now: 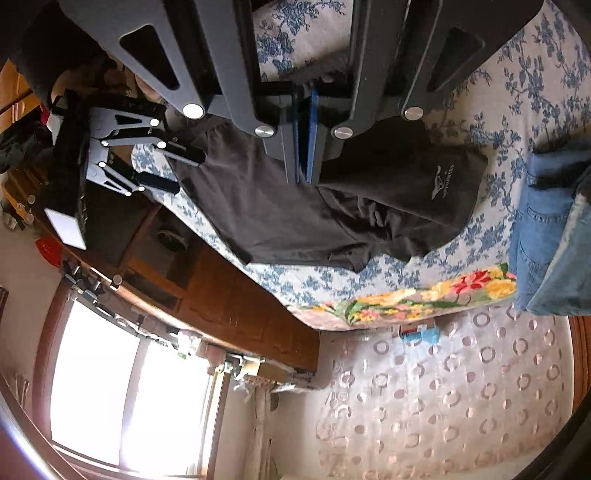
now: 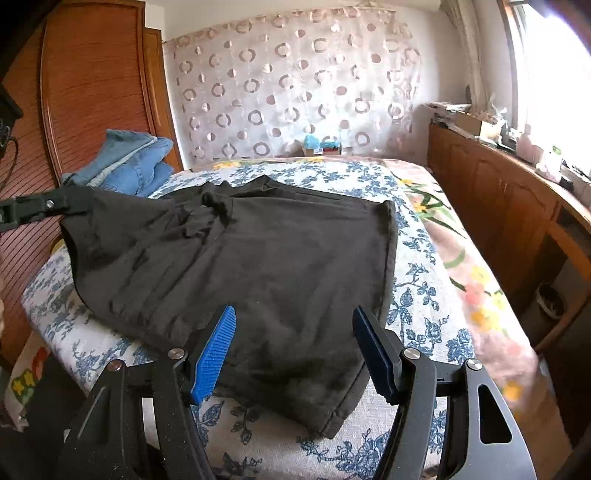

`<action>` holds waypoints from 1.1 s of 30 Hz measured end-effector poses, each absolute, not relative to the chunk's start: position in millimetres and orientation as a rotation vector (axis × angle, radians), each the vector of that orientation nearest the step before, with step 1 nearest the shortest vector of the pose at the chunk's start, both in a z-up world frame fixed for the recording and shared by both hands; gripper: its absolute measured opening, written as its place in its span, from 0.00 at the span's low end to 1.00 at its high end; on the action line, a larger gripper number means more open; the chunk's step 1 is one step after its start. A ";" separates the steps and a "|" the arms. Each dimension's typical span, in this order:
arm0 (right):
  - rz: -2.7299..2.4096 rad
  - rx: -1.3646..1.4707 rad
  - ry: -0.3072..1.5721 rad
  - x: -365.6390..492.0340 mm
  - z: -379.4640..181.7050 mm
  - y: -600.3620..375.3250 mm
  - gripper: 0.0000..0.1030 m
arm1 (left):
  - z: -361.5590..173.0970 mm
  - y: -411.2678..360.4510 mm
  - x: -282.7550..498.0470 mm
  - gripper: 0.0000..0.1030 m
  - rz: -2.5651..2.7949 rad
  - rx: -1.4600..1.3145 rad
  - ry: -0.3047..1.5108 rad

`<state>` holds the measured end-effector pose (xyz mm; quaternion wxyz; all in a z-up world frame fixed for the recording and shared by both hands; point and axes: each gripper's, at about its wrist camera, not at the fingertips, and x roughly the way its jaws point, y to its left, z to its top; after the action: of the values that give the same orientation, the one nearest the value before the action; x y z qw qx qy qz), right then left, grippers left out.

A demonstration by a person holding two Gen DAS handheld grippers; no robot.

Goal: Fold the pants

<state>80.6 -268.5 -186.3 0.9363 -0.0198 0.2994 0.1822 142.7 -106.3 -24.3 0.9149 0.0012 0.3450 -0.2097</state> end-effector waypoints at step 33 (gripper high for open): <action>0.576 -0.016 0.622 88.7 -191.3 -201.8 0.44 | -110.0 -39.4 130.1 0.75 -0.227 0.002 0.844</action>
<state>88.7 -201.8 -191.3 0.9114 -0.0076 0.3018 0.2797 130.1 -39.4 -110.0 0.9061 0.0011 0.4085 -0.1099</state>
